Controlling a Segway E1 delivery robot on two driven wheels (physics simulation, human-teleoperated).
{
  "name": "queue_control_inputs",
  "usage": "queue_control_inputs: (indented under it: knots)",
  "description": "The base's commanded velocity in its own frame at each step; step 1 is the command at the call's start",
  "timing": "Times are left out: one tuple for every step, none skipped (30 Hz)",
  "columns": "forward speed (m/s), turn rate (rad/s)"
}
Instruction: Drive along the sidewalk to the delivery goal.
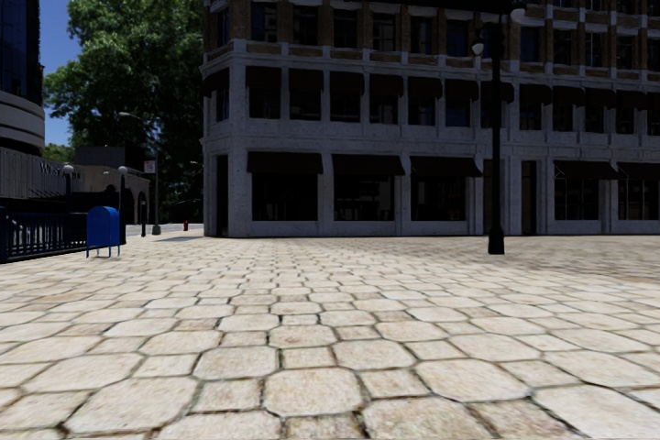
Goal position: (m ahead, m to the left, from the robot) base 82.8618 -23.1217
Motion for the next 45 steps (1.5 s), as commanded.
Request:
queue_control_inputs:
  knots:
    - [2.00, 0.40]
    - [2.00, 0.40]
    - [2.00, 0.40]
    - [2.00, 0.40]
    - [2.00, 0.40]
    - [2.00, 0.40]
    - [2.00, 0.40]
    - [2.00, 0.40]
    - [2.00, 0.40]
    - [2.00, 0.40]
    - [2.00, 0.40]
    - [2.00, 0.40]
    - [2.00, 0.40]
    - [2.00, 0.40]
    - [2.00, 0.40]
    - [2.00, 0.40]
    - [2.00, 0.40]
    - [2.00, 0.40]
    - [2.00, 0.40]
    - [2.00, 0.40]
    - [2.00, 0.40]
    - [2.00, 0.40]
    - [2.00, 0.40]
    - [2.00, 0.40]
    - [2.00, 0.40]
    - [2.00, 0.40]
    - [2.00, 0.40]
    - [2.00, 0.40]
    - [2.00, 0.40]
    - [2.00, 0.40]
    - [2.00, 0.40]
    - [2.00, 0.40]
    - [2.00, 0.40]
    - [2.00, 0.40]
    - [2.00, 0.40]
    - [2.00, 0.40]
    - [2.00, 0.40]
    - [2.00, 0.40]
    - [2.00, 0.40]
    - [2.00, 0.40]
    - [2.00, 0.40]
    - [2.00, 0.40]
    - [2.00, 0.40]
    - [2.00, 0.40]
    - [2.00, 0.40]
